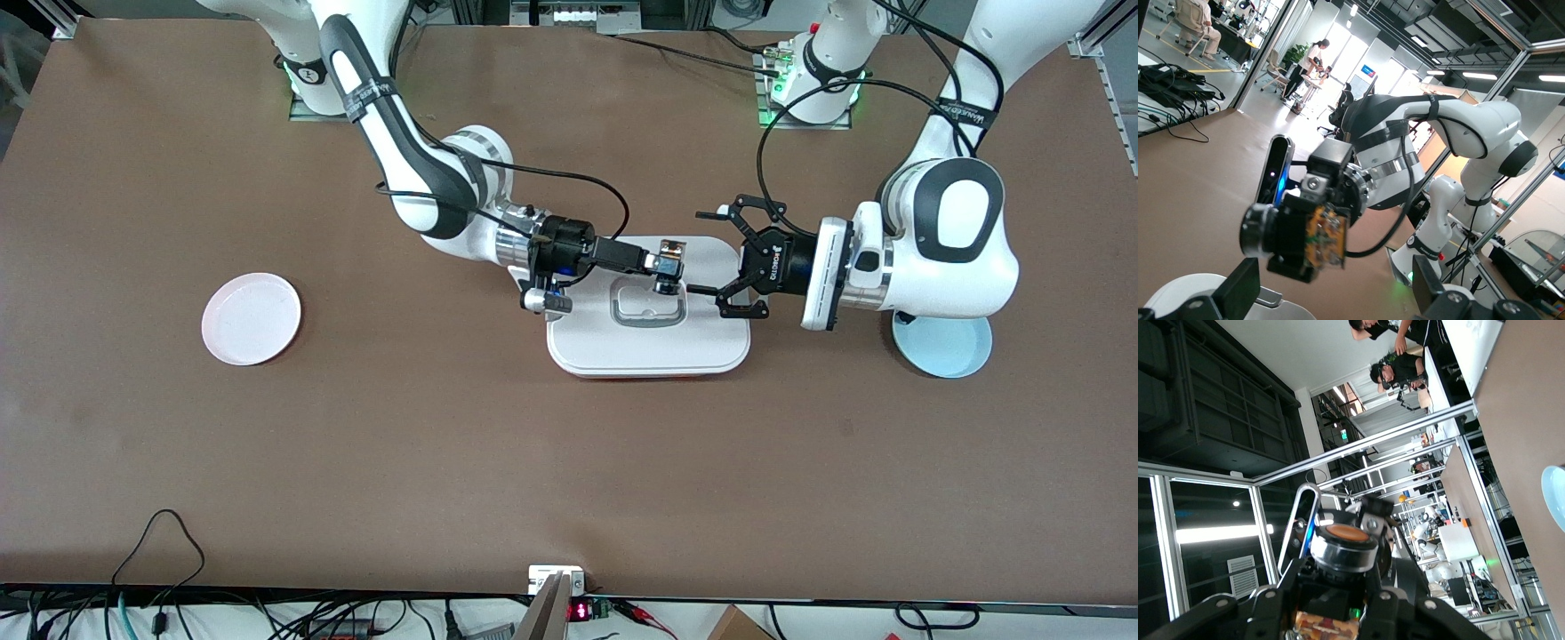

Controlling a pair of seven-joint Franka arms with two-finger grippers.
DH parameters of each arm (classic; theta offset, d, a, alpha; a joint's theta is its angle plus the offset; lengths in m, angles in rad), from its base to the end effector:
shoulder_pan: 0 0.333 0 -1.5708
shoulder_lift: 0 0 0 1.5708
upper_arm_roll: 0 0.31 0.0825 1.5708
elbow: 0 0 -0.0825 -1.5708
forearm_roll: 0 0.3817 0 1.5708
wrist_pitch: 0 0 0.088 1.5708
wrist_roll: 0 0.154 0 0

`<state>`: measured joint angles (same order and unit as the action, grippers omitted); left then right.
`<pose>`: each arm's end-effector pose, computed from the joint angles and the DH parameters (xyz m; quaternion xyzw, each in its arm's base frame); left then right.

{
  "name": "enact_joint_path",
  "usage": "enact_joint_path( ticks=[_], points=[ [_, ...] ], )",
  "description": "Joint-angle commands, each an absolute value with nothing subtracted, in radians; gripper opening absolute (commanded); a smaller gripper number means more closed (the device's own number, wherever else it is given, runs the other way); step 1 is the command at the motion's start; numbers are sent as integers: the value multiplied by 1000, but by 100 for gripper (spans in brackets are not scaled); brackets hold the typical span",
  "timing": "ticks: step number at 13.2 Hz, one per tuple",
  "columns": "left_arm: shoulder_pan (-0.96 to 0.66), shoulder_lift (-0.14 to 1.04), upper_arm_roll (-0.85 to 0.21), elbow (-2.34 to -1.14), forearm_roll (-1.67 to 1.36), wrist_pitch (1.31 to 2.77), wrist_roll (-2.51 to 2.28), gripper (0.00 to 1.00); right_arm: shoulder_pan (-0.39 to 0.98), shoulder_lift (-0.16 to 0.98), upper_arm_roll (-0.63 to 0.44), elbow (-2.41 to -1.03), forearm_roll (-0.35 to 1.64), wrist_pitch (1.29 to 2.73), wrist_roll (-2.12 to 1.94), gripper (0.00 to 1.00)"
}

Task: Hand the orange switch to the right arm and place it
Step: 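Open the left gripper and pull it back from the switch, then carry the switch with the right gripper over the white dish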

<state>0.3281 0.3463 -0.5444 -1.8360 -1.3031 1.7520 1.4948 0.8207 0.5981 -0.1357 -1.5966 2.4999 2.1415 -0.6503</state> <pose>0.5805 -0.2343 0.4011 0.6387 -0.4053 0.2481 0.6051 0.5495 0.5370 0.3477 -0.6026 0.1971 0.0099 0.7733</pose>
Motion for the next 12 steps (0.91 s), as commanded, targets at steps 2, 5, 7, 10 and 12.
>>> enact_joint_path(
  ticks=[2,5,7,10,12],
  points=[
    [359,272,-543,-1856,-1283,1709,1340,100,743,584,-141,-1588,2372,2129,-664,0],
    [364,272,-541,-1822,-1133,1707,1157,100,683,591,-176,-1586,2231,2008,-640,0],
    [364,275,-542,-1798,-1002,1707,1022,100,600,589,-173,-1585,2038,1982,-634,0],
    [362,278,-543,-1766,-800,1691,792,100,430,580,-170,-1578,1650,1826,-522,0],
    [357,285,-541,-1711,-673,1637,628,100,376,522,-173,-1594,1443,1784,-486,0]
  ],
)
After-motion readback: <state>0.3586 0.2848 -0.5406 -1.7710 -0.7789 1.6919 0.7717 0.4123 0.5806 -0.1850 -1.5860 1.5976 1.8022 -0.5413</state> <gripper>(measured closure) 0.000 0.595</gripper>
